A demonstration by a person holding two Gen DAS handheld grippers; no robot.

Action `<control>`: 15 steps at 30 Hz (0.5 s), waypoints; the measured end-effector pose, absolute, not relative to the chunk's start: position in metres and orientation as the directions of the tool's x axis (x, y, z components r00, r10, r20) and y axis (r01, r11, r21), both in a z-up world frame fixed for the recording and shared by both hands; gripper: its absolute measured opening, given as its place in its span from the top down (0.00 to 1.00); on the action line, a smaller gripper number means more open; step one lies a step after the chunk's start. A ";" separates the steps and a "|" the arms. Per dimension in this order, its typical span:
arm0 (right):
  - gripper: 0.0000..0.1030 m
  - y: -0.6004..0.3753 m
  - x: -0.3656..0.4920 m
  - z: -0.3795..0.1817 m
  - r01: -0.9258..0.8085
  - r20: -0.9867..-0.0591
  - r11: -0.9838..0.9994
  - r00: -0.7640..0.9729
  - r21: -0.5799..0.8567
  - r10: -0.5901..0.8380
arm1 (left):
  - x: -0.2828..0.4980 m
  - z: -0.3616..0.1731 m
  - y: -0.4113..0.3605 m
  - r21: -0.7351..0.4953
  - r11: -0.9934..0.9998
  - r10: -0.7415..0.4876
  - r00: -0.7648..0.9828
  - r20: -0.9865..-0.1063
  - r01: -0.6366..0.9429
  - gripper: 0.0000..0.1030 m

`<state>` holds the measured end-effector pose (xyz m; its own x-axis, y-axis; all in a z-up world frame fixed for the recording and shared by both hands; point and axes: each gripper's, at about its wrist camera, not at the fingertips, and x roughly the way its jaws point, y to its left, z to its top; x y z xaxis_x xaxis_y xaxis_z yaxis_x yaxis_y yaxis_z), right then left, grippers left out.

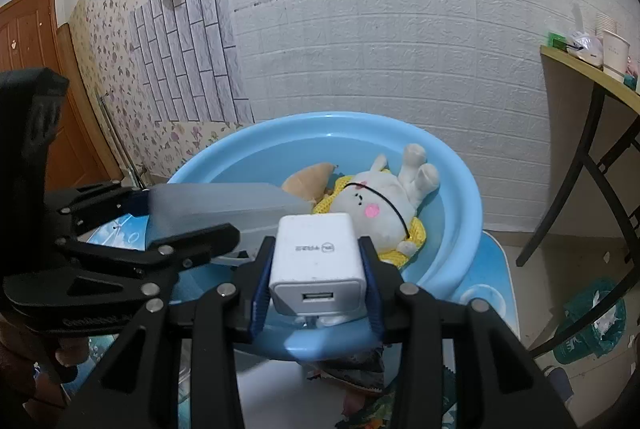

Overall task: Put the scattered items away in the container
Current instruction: 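Withdraw both grippers from the basin back over the table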

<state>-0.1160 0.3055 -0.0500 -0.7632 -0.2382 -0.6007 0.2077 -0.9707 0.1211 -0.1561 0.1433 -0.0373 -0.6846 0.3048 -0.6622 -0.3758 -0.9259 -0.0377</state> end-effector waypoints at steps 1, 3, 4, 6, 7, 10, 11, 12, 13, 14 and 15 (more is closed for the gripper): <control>0.62 0.305 -0.116 -0.050 0.208 -0.601 -0.971 -0.763 0.121 -0.239 | -0.154 -0.036 0.143 -0.037 -0.925 0.307 -0.688 -0.658 -0.378 0.34; 0.62 0.305 -0.116 -0.051 0.209 -0.603 -0.970 -0.762 0.120 -0.239 | -0.151 -0.034 0.142 -0.034 -0.924 0.308 -0.690 -0.655 -0.380 0.34; 0.62 0.305 -0.115 -0.051 0.210 -0.603 -0.970 -0.761 0.120 -0.239 | -0.150 -0.034 0.142 -0.034 -0.923 0.309 -0.688 -0.656 -0.383 0.34; 0.62 0.304 -0.115 -0.051 0.212 -0.607 -0.970 -0.758 0.117 -0.239 | -0.147 -0.033 0.141 -0.032 -0.923 0.310 -0.688 -0.656 -0.384 0.34; 0.62 0.303 -0.115 -0.050 0.212 -0.608 -0.970 -0.757 0.115 -0.237 | -0.145 -0.033 0.140 -0.031 -0.923 0.309 -0.690 -0.655 -0.384 0.34; 0.61 0.302 -0.114 -0.051 0.211 -0.614 -0.972 -0.755 0.107 -0.232 | -0.141 -0.030 0.136 -0.038 -0.925 0.311 -0.695 -0.648 -0.378 0.34; 0.59 0.302 -0.114 -0.051 0.210 -0.615 -0.972 -0.754 0.107 -0.231 | -0.139 -0.030 0.134 -0.042 -0.926 0.311 -0.697 -0.646 -0.375 0.34; 0.58 0.302 -0.114 -0.051 0.213 -0.616 -0.971 -0.752 0.112 -0.235 | -0.137 -0.028 0.131 -0.045 -0.928 0.310 -0.699 -0.645 -0.370 0.34; 0.52 0.301 -0.115 -0.051 0.215 -0.617 -0.970 -0.750 0.117 -0.240 | -0.136 -0.028 0.129 -0.048 -0.929 0.309 -0.700 -0.644 -0.366 0.34; 0.49 0.300 -0.114 -0.051 0.218 -0.618 -0.969 -0.748 0.119 -0.245 | -0.134 -0.027 0.127 -0.050 -0.931 0.308 -0.702 -0.642 -0.362 0.34; 0.48 0.299 -0.113 -0.050 0.220 -0.617 -0.969 -0.748 0.117 -0.244 | -0.132 -0.025 0.124 -0.051 -0.933 0.305 -0.705 -0.640 -0.358 0.34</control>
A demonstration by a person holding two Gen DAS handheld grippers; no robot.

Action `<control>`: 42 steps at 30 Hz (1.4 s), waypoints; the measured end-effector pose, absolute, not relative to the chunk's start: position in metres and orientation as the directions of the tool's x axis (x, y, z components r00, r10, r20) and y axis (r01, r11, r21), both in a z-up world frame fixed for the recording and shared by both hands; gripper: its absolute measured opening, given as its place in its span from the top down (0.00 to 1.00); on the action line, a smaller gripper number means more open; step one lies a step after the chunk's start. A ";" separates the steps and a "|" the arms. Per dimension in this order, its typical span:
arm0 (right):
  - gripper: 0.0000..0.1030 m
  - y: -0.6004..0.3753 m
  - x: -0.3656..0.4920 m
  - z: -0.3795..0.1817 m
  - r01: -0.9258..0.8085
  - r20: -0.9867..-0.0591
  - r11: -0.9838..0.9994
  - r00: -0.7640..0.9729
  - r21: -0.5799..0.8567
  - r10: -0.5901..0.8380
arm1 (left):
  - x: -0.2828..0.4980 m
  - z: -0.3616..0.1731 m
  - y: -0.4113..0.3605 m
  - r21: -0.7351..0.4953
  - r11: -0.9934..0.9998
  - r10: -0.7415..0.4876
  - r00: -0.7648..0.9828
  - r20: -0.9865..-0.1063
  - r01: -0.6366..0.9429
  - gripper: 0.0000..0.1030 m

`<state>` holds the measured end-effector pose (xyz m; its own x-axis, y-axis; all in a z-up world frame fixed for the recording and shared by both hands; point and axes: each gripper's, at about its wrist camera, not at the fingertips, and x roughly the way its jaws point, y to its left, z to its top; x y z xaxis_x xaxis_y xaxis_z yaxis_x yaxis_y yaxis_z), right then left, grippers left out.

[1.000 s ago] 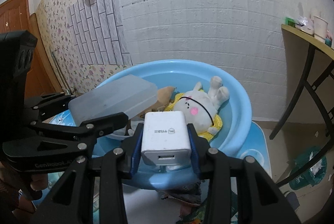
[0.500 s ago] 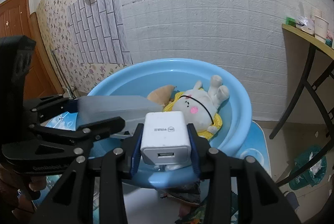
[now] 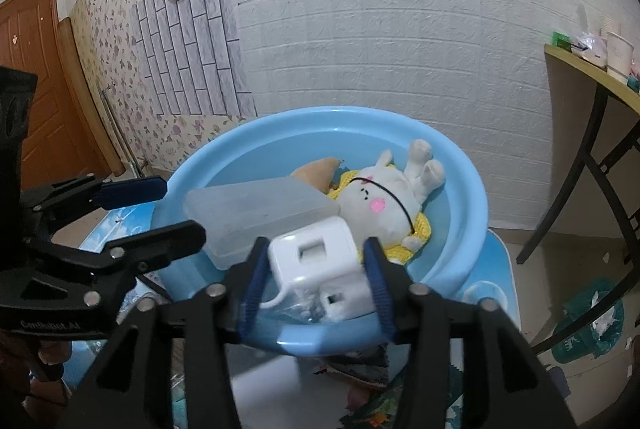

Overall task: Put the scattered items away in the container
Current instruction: 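Withdraw both grippers from the basin back over the table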

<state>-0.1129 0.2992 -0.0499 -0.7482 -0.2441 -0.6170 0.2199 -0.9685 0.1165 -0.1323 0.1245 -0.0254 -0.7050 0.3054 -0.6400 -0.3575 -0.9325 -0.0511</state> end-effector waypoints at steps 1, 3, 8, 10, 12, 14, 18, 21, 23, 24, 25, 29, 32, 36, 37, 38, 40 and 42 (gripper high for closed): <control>0.47 0.299 -0.111 -0.049 0.219 -0.616 -0.969 -0.750 0.112 -0.241 | -0.131 -0.025 0.122 -0.052 -0.934 0.303 -0.708 -0.638 -0.353 0.34; 0.47 0.297 -0.107 -0.049 0.222 -0.616 -0.969 -0.750 0.106 -0.239 | -0.126 -0.023 0.117 -0.055 -0.938 0.298 -0.714 -0.634 -0.343 0.34; 0.47 0.299 -0.097 -0.045 0.210 -0.610 -0.972 -0.758 0.107 -0.231 | -0.114 -0.023 0.104 -0.058 -0.947 0.280 -0.722 -0.632 -0.316 0.34; 0.47 0.301 -0.090 -0.042 0.201 -0.604 -0.974 -0.765 0.107 -0.224 | -0.107 -0.024 0.097 -0.062 -0.952 0.270 -0.724 -0.635 -0.301 0.34; 0.47 0.304 -0.082 -0.040 0.189 -0.598 -0.976 -0.773 0.105 -0.214 | -0.100 -0.026 0.090 -0.065 -0.956 0.261 -0.723 -0.639 -0.287 0.34; 0.47 0.308 -0.074 -0.038 0.172 -0.593 -0.980 -0.780 0.105 -0.200 | -0.093 -0.029 0.085 -0.069 -0.960 0.252 -0.723 -0.644 -0.273 0.34; 0.47 0.318 -0.060 -0.038 0.136 -0.595 -0.983 -0.783 0.120 -0.181 | -0.077 -0.039 0.072 -0.072 -0.968 0.226 -0.718 -0.659 -0.239 0.22; 0.47 0.323 -0.050 -0.043 0.113 -0.608 -0.986 -0.777 0.125 -0.166 | -0.068 -0.046 0.067 -0.066 -0.972 0.209 -0.708 -0.675 -0.225 0.18; 0.47 0.325 -0.046 -0.047 0.104 -0.620 -0.987 -0.768 0.124 -0.159 | -0.064 -0.050 0.066 -0.062 -0.974 0.201 -0.699 -0.687 -0.219 0.14; 0.47 0.325 -0.043 -0.050 0.098 -0.630 -0.988 -0.761 0.122 -0.153 | -0.062 -0.053 0.065 -0.062 -0.974 0.198 -0.691 -0.695 -0.217 0.13; 0.47 0.325 -0.040 -0.053 0.094 -0.636 -0.988 -0.757 0.119 -0.149 | -0.059 -0.056 0.065 -0.065 -0.974 0.199 -0.682 -0.703 -0.217 0.12; 0.43 0.327 -0.032 -0.064 0.082 -0.665 -0.990 -0.734 0.113 -0.137 | -0.051 -0.065 0.064 -0.071 -0.972 0.205 -0.662 -0.721 -0.224 0.10; 0.33 0.331 -0.025 -0.071 0.066 -0.676 -0.991 -0.727 0.113 -0.125 | -0.048 -0.072 0.064 -0.070 -0.971 0.207 -0.646 -0.735 -0.231 0.10; 0.31 0.338 -0.021 -0.081 0.038 -0.696 -0.992 -0.709 0.121 -0.112 | -0.046 -0.081 0.070 -0.067 -0.967 0.210 -0.622 -0.754 -0.246 0.10; 0.31 0.340 -0.022 -0.083 0.032 -0.702 -0.992 -0.704 0.126 -0.112 | -0.045 -0.083 0.072 -0.063 -0.966 0.209 -0.620 -0.756 -0.250 0.10; 0.31 0.341 -0.021 -0.085 0.027 -0.705 -0.991 -0.700 0.130 -0.111 | -0.045 -0.084 0.075 -0.057 -0.966 0.207 -0.618 -0.759 -0.253 0.10; 0.31 0.343 -0.022 -0.089 0.016 -0.713 -0.990 -0.693 0.137 -0.110 | -0.046 -0.087 0.079 -0.051 -0.964 0.205 -0.611 -0.765 -0.260 0.10; 0.31 0.344 -0.024 -0.092 0.012 -0.719 -0.990 -0.686 0.139 -0.109 | -0.047 -0.090 0.084 -0.051 -0.961 0.211 -0.600 -0.772 -0.273 0.10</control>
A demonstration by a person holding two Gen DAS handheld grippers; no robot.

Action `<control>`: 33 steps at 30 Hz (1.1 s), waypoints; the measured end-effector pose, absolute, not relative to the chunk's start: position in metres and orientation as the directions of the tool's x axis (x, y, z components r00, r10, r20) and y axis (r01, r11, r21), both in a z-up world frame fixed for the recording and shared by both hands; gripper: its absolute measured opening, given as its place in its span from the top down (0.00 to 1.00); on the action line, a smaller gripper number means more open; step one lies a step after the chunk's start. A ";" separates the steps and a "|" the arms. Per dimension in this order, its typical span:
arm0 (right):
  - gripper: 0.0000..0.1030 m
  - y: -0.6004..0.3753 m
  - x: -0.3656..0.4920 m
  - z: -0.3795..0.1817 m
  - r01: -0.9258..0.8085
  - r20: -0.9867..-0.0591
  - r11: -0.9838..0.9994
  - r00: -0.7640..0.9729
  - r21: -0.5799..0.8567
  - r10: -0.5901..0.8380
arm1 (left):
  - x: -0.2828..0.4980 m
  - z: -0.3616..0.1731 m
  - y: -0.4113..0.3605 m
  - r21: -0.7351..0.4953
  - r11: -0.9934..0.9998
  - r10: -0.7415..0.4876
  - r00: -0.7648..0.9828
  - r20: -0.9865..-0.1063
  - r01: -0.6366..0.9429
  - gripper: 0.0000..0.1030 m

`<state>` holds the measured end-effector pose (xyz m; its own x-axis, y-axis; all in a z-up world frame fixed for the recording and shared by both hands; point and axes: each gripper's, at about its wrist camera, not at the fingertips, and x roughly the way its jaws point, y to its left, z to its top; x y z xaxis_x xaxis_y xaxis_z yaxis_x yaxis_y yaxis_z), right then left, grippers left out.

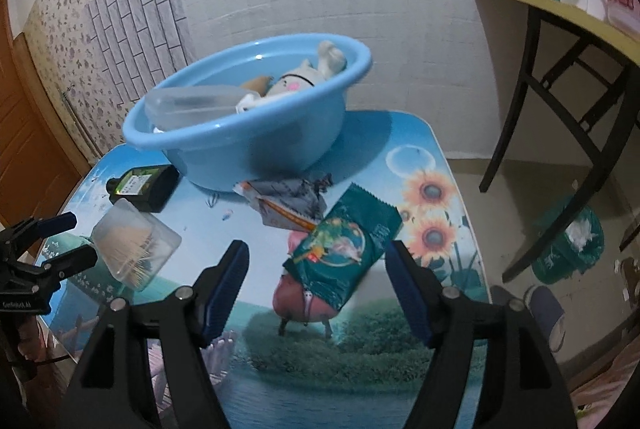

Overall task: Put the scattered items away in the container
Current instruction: 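Withdraw both grippers from the basin back over the table, then grasp the green snack packet with the right gripper while left approaches the toothpick box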

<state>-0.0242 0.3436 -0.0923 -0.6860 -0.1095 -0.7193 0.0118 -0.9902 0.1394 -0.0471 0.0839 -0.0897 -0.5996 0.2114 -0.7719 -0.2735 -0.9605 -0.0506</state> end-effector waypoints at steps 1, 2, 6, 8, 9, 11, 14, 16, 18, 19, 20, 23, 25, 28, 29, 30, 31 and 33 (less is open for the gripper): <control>0.31 0.343 -0.025 -0.094 0.010 -0.722 -0.990 -0.683 0.138 -0.108 | -0.047 -0.091 0.086 -0.049 -0.959 0.213 -0.596 -0.775 -0.279 0.10; 0.31 0.343 -0.027 -0.095 0.008 -0.725 -0.991 -0.680 0.137 -0.106 | -0.048 -0.093 0.088 -0.046 -0.958 0.213 -0.591 -0.778 -0.284 0.10; 0.31 0.345 -0.035 -0.102 -0.012 -0.743 -0.991 -0.663 0.130 -0.090 | -0.051 -0.095 0.096 -0.058 -0.951 0.232 -0.578 -0.782 -0.303 0.08; 0.31 0.347 -0.038 -0.105 -0.025 -0.749 -0.990 -0.657 0.135 -0.086 | -0.053 -0.096 0.099 -0.058 -0.949 0.236 -0.576 -0.783 -0.310 0.08; 0.31 0.348 -0.040 -0.107 -0.032 -0.752 -0.990 -0.654 0.138 -0.084 | -0.054 -0.096 0.101 -0.058 -0.948 0.238 -0.573 -0.784 -0.314 0.08; 0.31 0.349 -0.044 -0.110 -0.045 -0.759 -0.989 -0.646 0.140 -0.078 | -0.055 -0.097 0.104 -0.060 -0.945 0.243 -0.565 -0.788 -0.322 0.08; 0.31 0.349 -0.047 -0.114 -0.053 -0.766 -0.989 -0.639 0.139 -0.074 | -0.056 -0.101 0.110 -0.043 -0.943 0.234 -0.562 -0.794 -0.331 0.07; 0.31 0.348 -0.049 -0.116 -0.058 -0.771 -0.989 -0.633 0.138 -0.071 | -0.058 -0.103 0.112 -0.037 -0.943 0.228 -0.558 -0.798 -0.332 0.07; 0.31 0.348 -0.051 -0.118 -0.060 -0.771 -0.988 -0.632 0.141 -0.072 | -0.061 -0.106 0.112 -0.046 -0.944 0.231 -0.551 -0.802 -0.328 0.07; 0.31 0.348 -0.052 -0.119 -0.061 -0.773 -0.988 -0.631 0.139 -0.070 | -0.062 -0.107 0.111 -0.050 -0.944 0.231 -0.547 -0.804 -0.325 0.07; 0.31 0.348 -0.053 -0.119 -0.061 -0.776 -0.989 -0.627 0.138 -0.069 | -0.063 -0.108 0.112 -0.050 -0.945 0.228 -0.545 -0.807 -0.322 0.07; 0.31 0.346 -0.055 -0.119 -0.056 -0.778 -0.990 -0.624 0.130 -0.067 | -0.065 -0.111 0.113 -0.044 -0.946 0.220 -0.538 -0.814 -0.320 0.07; 0.31 0.346 -0.055 -0.119 -0.055 -0.779 -0.991 -0.624 0.125 -0.064 | -0.064 -0.112 0.114 -0.040 -0.946 0.219 -0.541 -0.812 -0.322 0.07; 0.34 0.345 -0.055 -0.119 -0.047 -0.779 -0.993 -0.624 0.111 -0.058 | -0.064 -0.112 0.113 -0.040 -0.946 0.219 -0.542 -0.811 -0.322 0.10; 0.41 0.344 -0.055 -0.119 -0.045 -0.779 -0.994 -0.625 0.100 -0.050 | -0.064 -0.112 0.114 -0.040 -0.946 0.220 -0.542 -0.811 -0.323 0.10; 0.44 0.343 -0.054 -0.119 -0.042 -0.778 -0.995 -0.626 0.089 -0.043 | -0.063 -0.112 0.114 -0.041 -0.945 0.221 -0.541 -0.811 -0.325 0.10; 0.46 0.343 -0.054 -0.119 -0.039 -0.779 -0.996 -0.626 0.086 -0.042 | -0.062 -0.112 0.113 -0.043 -0.945 0.223 -0.541 -0.811 -0.326 0.10; 0.48 0.344 -0.052 -0.119 -0.030 -0.776 -0.996 -0.629 0.086 -0.048 | -0.060 -0.112 0.112 -0.048 -0.945 0.227 -0.542 -0.809 -0.324 0.10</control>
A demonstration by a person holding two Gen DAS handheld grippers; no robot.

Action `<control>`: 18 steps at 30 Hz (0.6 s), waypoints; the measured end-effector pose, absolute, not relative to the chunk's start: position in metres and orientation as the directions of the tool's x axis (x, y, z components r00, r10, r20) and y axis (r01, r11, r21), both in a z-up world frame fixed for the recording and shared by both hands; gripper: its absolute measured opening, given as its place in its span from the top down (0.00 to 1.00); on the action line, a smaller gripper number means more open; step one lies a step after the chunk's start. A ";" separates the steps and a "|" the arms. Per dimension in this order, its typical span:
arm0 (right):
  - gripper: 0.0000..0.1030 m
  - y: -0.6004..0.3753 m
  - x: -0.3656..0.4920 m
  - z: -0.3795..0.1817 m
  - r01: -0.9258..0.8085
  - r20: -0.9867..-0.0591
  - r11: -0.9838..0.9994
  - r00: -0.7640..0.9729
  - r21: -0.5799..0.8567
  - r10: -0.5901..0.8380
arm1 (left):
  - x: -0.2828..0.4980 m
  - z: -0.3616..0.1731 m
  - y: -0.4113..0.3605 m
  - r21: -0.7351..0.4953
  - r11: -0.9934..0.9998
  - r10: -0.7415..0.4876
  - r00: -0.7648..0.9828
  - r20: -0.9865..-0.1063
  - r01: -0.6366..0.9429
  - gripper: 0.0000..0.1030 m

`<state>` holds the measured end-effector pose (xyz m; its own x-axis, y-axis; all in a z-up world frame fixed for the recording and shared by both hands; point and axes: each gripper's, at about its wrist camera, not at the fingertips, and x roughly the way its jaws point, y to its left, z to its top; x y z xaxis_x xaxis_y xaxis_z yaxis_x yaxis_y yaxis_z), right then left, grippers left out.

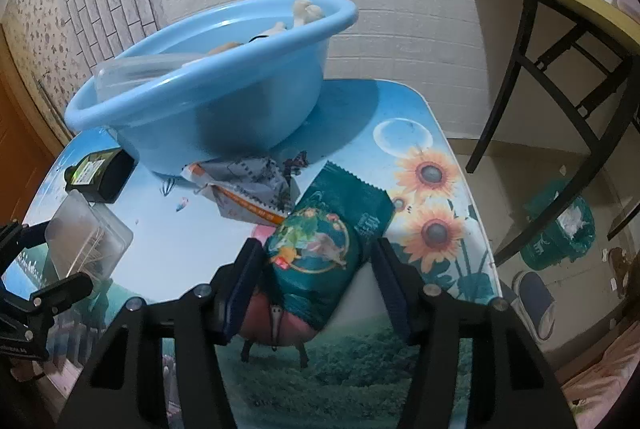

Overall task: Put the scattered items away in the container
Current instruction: 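Grasp the green snack packet with the right gripper while left approaches the toothpick box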

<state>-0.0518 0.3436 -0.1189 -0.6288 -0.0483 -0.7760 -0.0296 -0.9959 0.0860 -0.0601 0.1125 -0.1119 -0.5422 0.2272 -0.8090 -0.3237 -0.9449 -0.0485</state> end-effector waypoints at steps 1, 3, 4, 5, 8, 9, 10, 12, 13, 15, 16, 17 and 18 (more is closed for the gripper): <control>0.50 0.343 -0.050 -0.119 -0.023 -0.774 -0.996 -0.631 0.084 -0.051 | -0.059 -0.112 0.112 -0.050 -0.945 0.229 -0.541 -0.809 -0.324 0.10; 0.55 0.341 -0.046 -0.119 -0.008 -0.773 -0.997 -0.632 0.080 -0.057 | -0.057 -0.111 0.110 -0.057 -0.945 0.233 -0.539 -0.809 -0.323 0.10; 0.55 0.341 -0.045 -0.119 -0.005 -0.774 -0.997 -0.631 0.081 -0.060 | -0.055 -0.110 0.108 -0.060 -0.945 0.235 -0.540 -0.808 -0.322 0.10; 0.55 0.341 -0.044 -0.119 -0.001 -0.775 -0.996 -0.629 0.084 -0.065 | -0.053 -0.110 0.107 -0.060 -0.946 0.235 -0.542 -0.807 -0.320 0.10; 0.55 0.340 -0.038 -0.118 0.014 -0.777 -0.996 -0.625 0.086 -0.076 | -0.048 -0.109 0.102 -0.055 -0.948 0.227 -0.547 -0.806 -0.312 0.10; 0.55 0.339 -0.036 -0.118 0.022 -0.777 -0.996 -0.624 0.090 -0.084 | -0.046 -0.109 0.100 -0.053 -0.950 0.223 -0.549 -0.806 -0.307 0.10; 0.55 0.337 -0.032 -0.118 0.034 -0.775 -0.995 -0.625 0.093 -0.094 | -0.044 -0.110 0.098 -0.053 -0.952 0.220 -0.550 -0.806 -0.303 0.10; 0.55 0.335 -0.026 -0.118 0.061 -0.774 -0.994 -0.624 0.092 -0.110 | -0.040 -0.110 0.092 -0.052 -0.955 0.213 -0.554 -0.805 -0.291 0.10; 0.55 0.332 -0.022 -0.118 0.077 -0.773 -0.993 -0.623 0.092 -0.121 | -0.038 -0.110 0.089 -0.051 -0.957 0.209 -0.556 -0.804 -0.286 0.10; 0.55 0.329 -0.017 -0.118 0.093 -0.773 -0.991 -0.621 0.097 -0.134 | -0.034 -0.110 0.083 -0.050 -0.961 0.200 -0.561 -0.803 -0.270 0.10; 0.55 0.326 -0.014 -0.118 0.103 -0.773 -0.990 -0.618 0.101 -0.143 | -0.032 -0.110 0.081 -0.050 -0.963 0.196 -0.562 -0.803 -0.265 0.10; 0.55 0.324 -0.012 -0.117 0.112 -0.773 -0.988 -0.617 0.103 -0.150 | -0.031 -0.109 0.078 -0.049 -0.964 0.193 -0.564 -0.803 -0.260 0.10; 0.55 0.324 -0.011 -0.117 0.120 -0.772 -0.987 -0.616 0.104 -0.157 | -0.029 -0.109 0.075 -0.049 -0.966 0.190 -0.567 -0.801 -0.254 0.10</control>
<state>-0.0114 0.3235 -0.1173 -0.6160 -0.1565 -0.7721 0.1201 -0.9873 0.1043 -0.0290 0.0752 -0.1087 -0.5673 0.1898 -0.8013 -0.2545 -0.9659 -0.0486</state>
